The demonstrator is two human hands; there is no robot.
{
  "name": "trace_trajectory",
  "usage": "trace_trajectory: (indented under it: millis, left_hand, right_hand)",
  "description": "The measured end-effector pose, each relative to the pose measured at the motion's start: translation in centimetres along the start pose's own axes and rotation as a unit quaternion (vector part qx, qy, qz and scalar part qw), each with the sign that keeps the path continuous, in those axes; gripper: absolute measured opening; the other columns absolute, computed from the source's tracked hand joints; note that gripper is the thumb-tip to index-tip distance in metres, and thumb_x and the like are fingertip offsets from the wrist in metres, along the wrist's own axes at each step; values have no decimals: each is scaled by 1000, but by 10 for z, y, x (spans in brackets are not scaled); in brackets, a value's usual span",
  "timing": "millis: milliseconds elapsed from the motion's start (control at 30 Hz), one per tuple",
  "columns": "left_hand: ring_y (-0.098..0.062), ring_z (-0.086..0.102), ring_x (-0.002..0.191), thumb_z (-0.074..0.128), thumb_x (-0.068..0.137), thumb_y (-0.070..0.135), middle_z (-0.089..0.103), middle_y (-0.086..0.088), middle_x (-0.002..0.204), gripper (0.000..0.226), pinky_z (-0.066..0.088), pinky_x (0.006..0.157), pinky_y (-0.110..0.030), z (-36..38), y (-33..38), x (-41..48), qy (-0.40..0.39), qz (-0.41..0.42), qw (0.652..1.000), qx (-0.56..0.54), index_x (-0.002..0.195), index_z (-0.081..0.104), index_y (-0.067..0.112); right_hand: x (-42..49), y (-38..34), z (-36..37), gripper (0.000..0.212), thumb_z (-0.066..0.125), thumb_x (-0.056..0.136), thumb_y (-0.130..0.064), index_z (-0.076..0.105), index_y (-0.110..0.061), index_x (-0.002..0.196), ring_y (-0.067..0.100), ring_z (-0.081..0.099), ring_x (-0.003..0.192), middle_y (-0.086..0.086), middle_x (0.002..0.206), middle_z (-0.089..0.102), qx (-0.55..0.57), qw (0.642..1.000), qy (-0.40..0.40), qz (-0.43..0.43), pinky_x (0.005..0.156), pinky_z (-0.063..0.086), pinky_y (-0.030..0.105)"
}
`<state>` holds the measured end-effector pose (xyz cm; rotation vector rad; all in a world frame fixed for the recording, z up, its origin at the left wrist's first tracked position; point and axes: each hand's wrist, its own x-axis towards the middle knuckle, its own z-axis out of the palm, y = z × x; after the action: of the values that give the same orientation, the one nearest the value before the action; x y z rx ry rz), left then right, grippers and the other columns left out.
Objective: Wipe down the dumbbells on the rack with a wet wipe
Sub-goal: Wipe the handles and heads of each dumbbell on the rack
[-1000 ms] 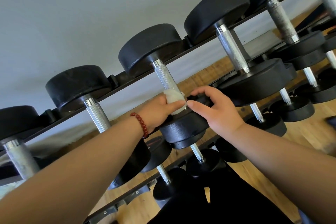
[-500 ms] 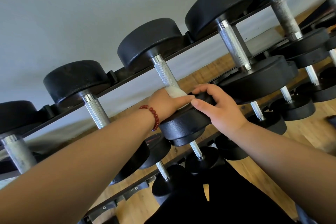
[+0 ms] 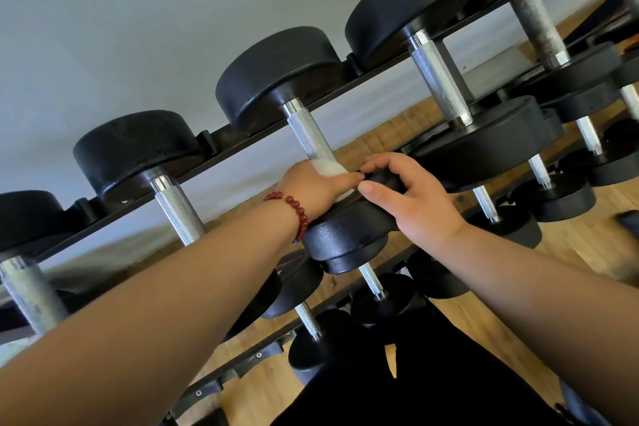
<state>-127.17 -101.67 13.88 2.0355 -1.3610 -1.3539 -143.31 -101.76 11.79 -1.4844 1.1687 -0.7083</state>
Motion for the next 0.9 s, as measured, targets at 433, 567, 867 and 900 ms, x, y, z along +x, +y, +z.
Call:
trace_trajectory:
  millis: [433,567,867,900]
  left_hand:
    - [-29,68,93,72,82,44,72,-16,93,42,53,92,-47,-4,-6,-1,-47,-8,997,-62,92,69,3]
    - [-24,68,99,73,79,46,73,-11,99,44,50,97,-47,-15,-18,1,-110,6,992,-64,100,71,8]
    - [-9,66,74,64,90,42,69,6,71,27,50,78,-31,-3,-17,5,-75,19,992,-96,71,70,24]
    - [-10,67,79,64,92,34,71,4,76,22,52,84,-34,-4,-22,4,-98,26,986,-134,73,72,26]
  right_hand:
    - [0,0,1,40,64,66,-63,63,-37,96,9,60,100,-9,103,62,10,1000,5,10,92,52,44]
    - [-1,0,1,42,64,65,-65,61,-40,98,10,60,101,-13,100,62,9,1000,3,11,92,52,46]
    - [-9,9,3,53,68,63,-59,58,-36,110,12,60,108,-5,114,62,66,997,28,25,94,52,47]
    - [-8,11,2,53,68,64,-59,58,-36,110,12,60,109,-5,115,61,64,997,22,23,95,51,48]
